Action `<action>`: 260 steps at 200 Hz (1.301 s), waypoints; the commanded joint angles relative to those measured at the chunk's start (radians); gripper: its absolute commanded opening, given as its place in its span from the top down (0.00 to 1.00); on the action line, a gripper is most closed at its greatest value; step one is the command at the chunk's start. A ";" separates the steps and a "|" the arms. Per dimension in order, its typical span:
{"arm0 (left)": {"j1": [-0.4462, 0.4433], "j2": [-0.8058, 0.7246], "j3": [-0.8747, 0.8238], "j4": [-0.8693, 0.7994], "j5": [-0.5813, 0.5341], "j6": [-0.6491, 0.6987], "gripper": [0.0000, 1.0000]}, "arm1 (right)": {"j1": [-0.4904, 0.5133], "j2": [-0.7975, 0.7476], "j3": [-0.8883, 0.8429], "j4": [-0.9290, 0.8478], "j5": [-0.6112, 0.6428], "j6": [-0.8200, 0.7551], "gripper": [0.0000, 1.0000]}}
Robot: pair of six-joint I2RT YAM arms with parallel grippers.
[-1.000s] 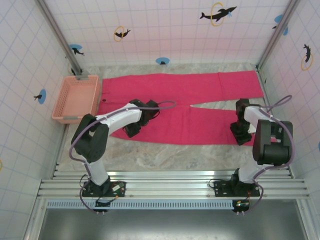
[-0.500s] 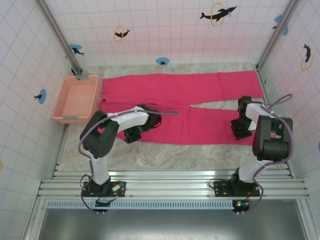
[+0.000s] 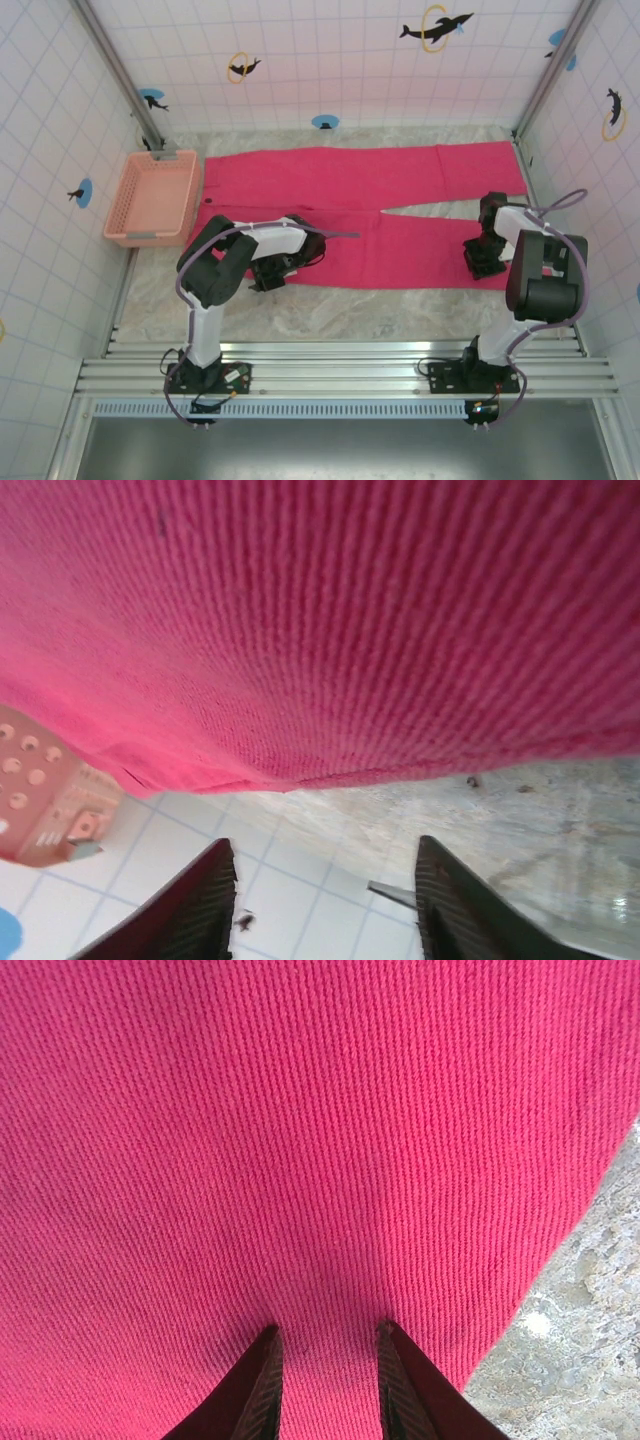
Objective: Roll up the long pants
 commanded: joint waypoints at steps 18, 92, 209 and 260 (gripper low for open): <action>0.011 0.064 0.046 -0.011 -0.027 -0.008 0.90 | 0.007 -0.020 0.039 -0.017 0.031 -0.040 0.70; 0.036 -0.032 0.033 0.076 0.015 -0.029 0.39 | 0.010 -0.108 0.061 0.033 -0.008 -0.069 0.69; 0.038 -0.362 -0.177 0.428 0.133 0.419 0.37 | 0.150 0.106 0.536 -0.234 -0.101 -1.029 0.48; 0.025 -0.267 -0.069 0.332 0.163 0.377 0.37 | 0.304 0.188 0.601 -0.337 -0.062 -1.565 0.53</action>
